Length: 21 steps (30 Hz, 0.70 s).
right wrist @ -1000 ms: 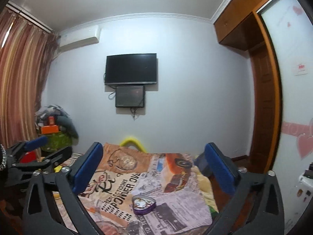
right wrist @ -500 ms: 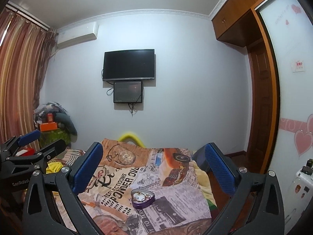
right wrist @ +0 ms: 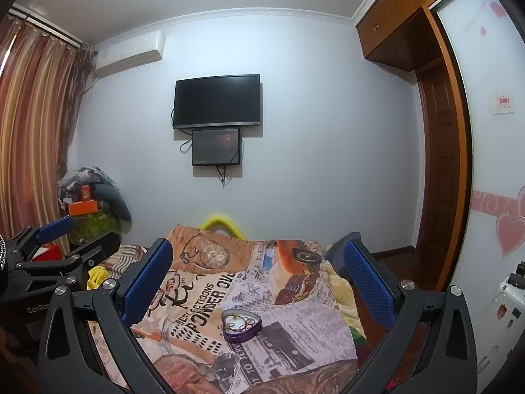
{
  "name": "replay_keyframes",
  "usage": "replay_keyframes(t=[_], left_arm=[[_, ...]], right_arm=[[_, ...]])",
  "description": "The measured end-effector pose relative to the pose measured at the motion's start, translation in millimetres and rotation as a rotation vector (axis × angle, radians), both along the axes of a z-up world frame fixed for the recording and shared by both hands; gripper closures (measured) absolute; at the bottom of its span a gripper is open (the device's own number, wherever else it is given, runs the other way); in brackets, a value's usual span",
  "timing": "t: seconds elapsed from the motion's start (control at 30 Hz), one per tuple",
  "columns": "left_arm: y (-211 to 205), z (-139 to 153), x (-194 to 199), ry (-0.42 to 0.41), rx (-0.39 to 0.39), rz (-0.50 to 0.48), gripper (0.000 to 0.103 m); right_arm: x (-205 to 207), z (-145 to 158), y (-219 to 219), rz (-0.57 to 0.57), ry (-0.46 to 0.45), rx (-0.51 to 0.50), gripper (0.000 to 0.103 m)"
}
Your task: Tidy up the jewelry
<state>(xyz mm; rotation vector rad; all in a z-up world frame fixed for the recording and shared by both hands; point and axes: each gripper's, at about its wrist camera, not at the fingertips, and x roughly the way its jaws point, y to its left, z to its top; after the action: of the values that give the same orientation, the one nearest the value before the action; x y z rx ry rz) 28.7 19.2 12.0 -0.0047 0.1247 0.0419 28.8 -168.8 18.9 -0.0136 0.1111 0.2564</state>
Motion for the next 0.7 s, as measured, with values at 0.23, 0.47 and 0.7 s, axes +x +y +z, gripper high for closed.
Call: replay_keyframes(t=[0.23, 0.47, 0.7], left_arm=[[-2.0, -0.6, 0.5, 0.006, 0.002, -0.004, 0.004], [-3.4, -1.3, 0.6, 0.007, 0.002, -0.006, 0.004], [-3.5, -1.2, 0.9, 0.005, 0.000, -0.003, 0.002]], right_arm=[[1.5, 1.6, 0.3, 0.003, 0.013, 0.002, 0.000], [1.2, 2.5, 0.1, 0.004, 0.015, 0.002, 0.000], [1.2, 1.5, 0.2, 0.007, 0.020, 0.003, 0.000]])
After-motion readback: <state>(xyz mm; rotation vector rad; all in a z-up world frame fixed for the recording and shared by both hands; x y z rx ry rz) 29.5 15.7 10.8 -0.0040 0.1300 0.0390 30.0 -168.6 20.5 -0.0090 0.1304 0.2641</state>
